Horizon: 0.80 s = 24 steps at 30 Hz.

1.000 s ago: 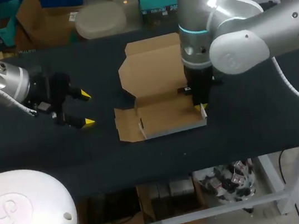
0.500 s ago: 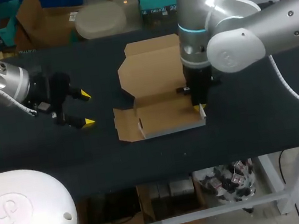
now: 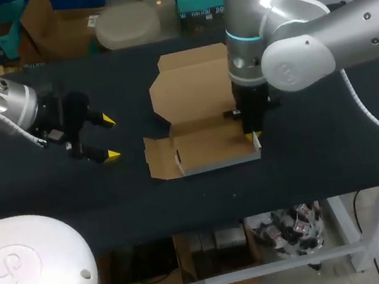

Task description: Assemble the packaging by folding the flat box into shape, placing the metal phone stand inside, and closing the box properly

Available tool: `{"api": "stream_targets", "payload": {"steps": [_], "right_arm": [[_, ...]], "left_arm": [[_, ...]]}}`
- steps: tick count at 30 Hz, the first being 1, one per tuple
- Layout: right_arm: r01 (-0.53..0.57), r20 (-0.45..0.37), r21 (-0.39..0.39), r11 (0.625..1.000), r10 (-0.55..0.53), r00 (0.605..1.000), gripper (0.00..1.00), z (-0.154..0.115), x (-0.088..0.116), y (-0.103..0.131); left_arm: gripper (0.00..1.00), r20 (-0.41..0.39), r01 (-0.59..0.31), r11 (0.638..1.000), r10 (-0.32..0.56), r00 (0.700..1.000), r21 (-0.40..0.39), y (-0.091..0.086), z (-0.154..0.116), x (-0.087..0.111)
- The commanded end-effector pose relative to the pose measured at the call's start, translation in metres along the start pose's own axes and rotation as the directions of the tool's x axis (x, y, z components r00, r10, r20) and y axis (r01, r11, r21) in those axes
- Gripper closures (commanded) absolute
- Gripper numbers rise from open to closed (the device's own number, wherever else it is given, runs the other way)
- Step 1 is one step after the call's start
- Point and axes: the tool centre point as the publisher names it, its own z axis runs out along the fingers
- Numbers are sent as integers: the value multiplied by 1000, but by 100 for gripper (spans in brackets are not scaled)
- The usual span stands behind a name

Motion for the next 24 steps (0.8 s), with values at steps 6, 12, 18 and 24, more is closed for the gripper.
{"api": "stream_targets", "payload": {"steps": [6,12,18,24], "right_arm": [[0,3,4,1000,0,1000,100,-1,1,1],[0,3,4,1000,0,1000,100,-1,1,1],[0,3,4,1000,0,1000,100,-1,1,1],[0,3,4,1000,0,1000,100,-1,1,1]], "left_arm": [[0,-4,1,1000,-1,1000,-5,-1,-1,0],[0,25,316,949,-316,948,24,-12,1,0],[0,98,742,666,-745,659,75,-8,-5,3],[0,401,870,480,-824,401,114,5,7,16]]}}
